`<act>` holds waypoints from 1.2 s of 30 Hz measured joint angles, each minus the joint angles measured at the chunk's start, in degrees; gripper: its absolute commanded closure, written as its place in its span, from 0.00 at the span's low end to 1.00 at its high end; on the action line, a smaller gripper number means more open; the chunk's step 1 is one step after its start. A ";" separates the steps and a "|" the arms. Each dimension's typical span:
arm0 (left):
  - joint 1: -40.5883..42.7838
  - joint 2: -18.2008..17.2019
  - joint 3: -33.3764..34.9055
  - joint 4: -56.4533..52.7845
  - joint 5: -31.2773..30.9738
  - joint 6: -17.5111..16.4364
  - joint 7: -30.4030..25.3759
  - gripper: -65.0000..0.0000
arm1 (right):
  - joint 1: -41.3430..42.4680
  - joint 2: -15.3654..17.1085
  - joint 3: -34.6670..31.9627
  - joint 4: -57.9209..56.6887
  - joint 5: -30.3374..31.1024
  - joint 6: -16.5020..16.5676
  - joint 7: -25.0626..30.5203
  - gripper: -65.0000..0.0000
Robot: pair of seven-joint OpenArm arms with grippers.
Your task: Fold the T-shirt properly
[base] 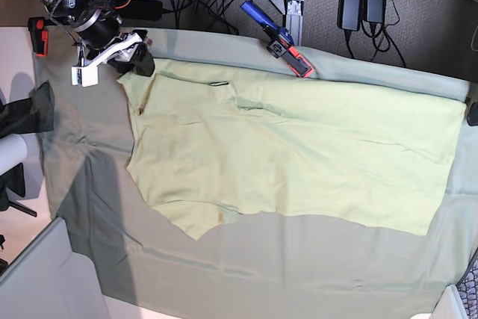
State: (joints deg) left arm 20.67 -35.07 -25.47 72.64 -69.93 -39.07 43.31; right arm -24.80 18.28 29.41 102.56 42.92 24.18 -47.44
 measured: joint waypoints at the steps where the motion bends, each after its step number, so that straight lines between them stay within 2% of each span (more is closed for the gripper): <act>1: -0.04 -0.02 0.00 0.00 -0.02 0.00 -0.04 0.47 | 0.00 0.00 0.00 -0.04 -0.26 0.00 0.00 0.45; 8: -0.20 -0.66 -1.16 6.21 1.27 0.00 -0.09 0.47 | 0.39 0.00 3.65 -0.04 -0.28 0.00 1.31 0.45; 13: -5.27 -1.29 -1.18 12.04 10.29 -0.02 -7.06 0.47 | 0.52 0.00 5.46 -0.04 -0.28 0.00 2.21 0.45; 14: -6.88 -1.27 -1.14 11.82 12.70 0.44 -8.92 0.47 | 0.52 0.00 5.46 -0.04 -0.33 0.00 2.23 0.45; 16: -10.36 -1.29 -0.55 10.27 15.67 4.22 -11.58 0.47 | 0.52 0.00 5.46 -0.04 -0.42 0.00 2.27 0.45; 19: -16.63 -1.53 3.26 5.66 17.14 5.18 -11.67 0.47 | 0.55 0.02 5.51 -0.04 -0.59 0.00 2.64 0.45; 26: -32.92 0.09 19.15 -11.85 21.62 4.98 -15.65 0.47 | 0.55 0.02 5.51 -0.04 -1.40 0.00 2.82 0.45; 31: -43.47 3.17 24.41 -25.46 25.90 5.09 -18.86 0.47 | 0.55 0.00 5.51 -0.04 -1.16 0.00 2.84 0.45; 36: -49.83 6.34 27.61 -37.59 30.27 5.16 -22.45 0.47 | 0.63 0.00 5.51 -0.04 -1.16 0.00 2.86 0.45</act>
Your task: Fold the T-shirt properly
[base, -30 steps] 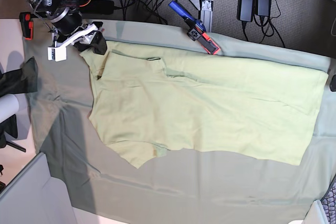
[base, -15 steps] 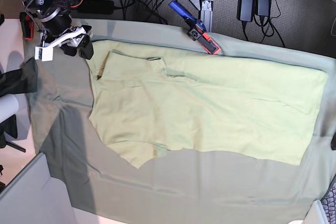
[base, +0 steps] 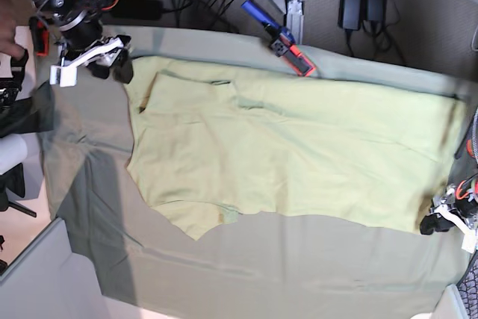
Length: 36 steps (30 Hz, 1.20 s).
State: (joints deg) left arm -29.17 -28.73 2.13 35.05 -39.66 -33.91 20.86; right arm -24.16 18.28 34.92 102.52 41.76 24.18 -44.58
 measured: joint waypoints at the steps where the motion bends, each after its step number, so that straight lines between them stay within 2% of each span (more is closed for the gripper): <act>1: -0.59 0.50 0.07 -1.86 1.01 0.02 -0.26 0.47 | 0.00 -0.02 0.00 0.00 0.00 0.00 0.00 0.45; 7: -1.46 1.40 0.07 -6.56 5.84 -0.17 -6.38 0.47 | 0.00 -0.02 0.00 0.00 -0.02 0.00 0.00 0.45; 14: -1.68 1.11 0.07 -6.62 6.58 0.44 -6.32 0.47 | 0.00 -0.02 0.00 0.00 0.00 0.00 -0.02 0.45; 21: -1.66 2.05 0.07 -6.69 4.81 -4.37 -5.20 0.47 | 0.00 -0.02 0.00 0.00 0.00 0.00 0.00 0.45; 30: -1.46 2.40 0.07 -5.25 2.56 -4.57 -3.26 0.49 | 0.00 -0.02 0.00 0.00 0.00 0.00 0.00 0.45; 32: -1.46 2.38 0.07 -5.05 2.29 -4.57 -3.10 0.64 | 0.00 -0.02 0.00 0.00 0.00 0.00 0.00 0.45; 35: -1.46 2.43 0.07 -5.05 2.21 -4.66 -3.13 1.00 | 0.00 -0.02 0.00 0.00 0.00 0.00 0.00 0.45; 36: -1.46 2.40 0.07 -5.05 2.36 -4.68 -3.10 1.00 | 0.00 -0.02 0.00 0.00 0.00 0.00 0.00 0.45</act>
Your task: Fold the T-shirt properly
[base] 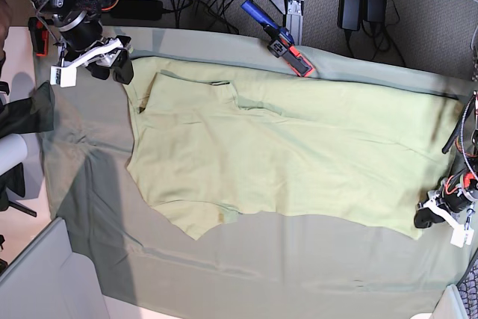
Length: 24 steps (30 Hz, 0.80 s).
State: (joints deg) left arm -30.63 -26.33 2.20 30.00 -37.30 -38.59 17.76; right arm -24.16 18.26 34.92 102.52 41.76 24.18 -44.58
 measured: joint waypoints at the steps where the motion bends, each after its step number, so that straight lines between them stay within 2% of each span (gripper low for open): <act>1: 0.00 -0.02 0.00 0.00 -0.04 0.00 0.02 1.00 | 0.00 0.00 0.00 0.00 0.00 0.00 0.00 0.45; 7: 0.11 0.00 0.00 1.25 0.70 0.00 0.15 1.00 | 1.66 -0.02 1.29 0.00 0.17 -0.02 -0.48 0.45; 14: 0.11 0.02 0.00 3.69 0.85 -0.02 2.10 1.00 | 10.60 0.00 5.73 0.22 -0.28 -0.02 -0.46 0.45; 19: 0.11 0.00 0.00 5.90 0.76 -0.04 4.79 1.00 | 21.20 0.04 2.69 -4.11 -3.21 0.09 1.46 0.45; 24: 0.11 0.02 0.00 6.54 0.79 -0.07 5.11 1.00 | 33.51 0.00 -3.45 -18.62 -7.28 0.04 4.39 0.45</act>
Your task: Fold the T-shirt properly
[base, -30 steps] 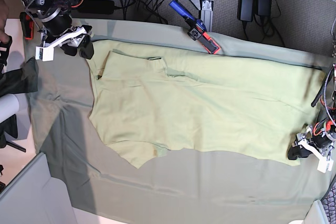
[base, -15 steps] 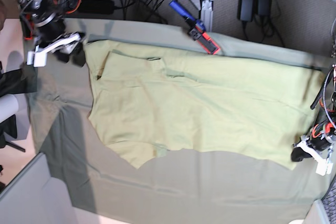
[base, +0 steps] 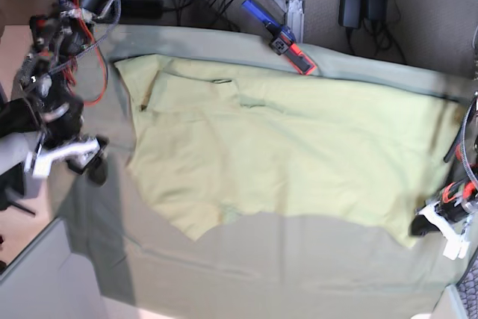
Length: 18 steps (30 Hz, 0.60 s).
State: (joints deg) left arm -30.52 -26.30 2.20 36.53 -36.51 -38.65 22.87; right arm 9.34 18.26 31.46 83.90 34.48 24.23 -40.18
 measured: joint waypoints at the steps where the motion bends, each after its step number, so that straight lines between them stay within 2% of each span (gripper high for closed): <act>1: 0.02 -0.02 0.02 0.02 0.02 0.00 0.31 1.00 | 2.67 0.00 -1.14 -3.32 -0.92 0.00 0.61 0.45; 6: 0.04 -0.02 0.02 0.04 0.02 0.02 0.76 1.00 | 14.60 0.07 -4.48 -19.93 -7.21 0.04 3.34 0.45; 9: 0.04 -0.02 0.04 0.04 0.07 0.02 0.74 1.00 | 18.67 0.15 -6.23 -29.05 -10.29 -0.02 5.86 0.45; 14: 0.07 -0.13 0.04 0.04 0.00 0.00 0.20 1.00 | 20.35 0.02 -11.96 -38.82 -12.79 0.00 9.97 0.45; 15: 0.04 -0.22 0.04 0.04 0.00 0.00 0.24 1.00 | 20.33 0.00 -13.53 -39.82 -13.31 0.00 11.76 0.45; 18: 0.07 -0.33 0.04 0.04 0.00 -0.02 -0.11 1.00 | 20.87 0.17 -17.27 -40.94 -13.14 0.00 12.52 0.45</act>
State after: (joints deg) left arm -30.46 -26.63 2.24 36.58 -36.51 -38.68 22.76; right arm 30.22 18.44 14.20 42.96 21.34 24.23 -27.66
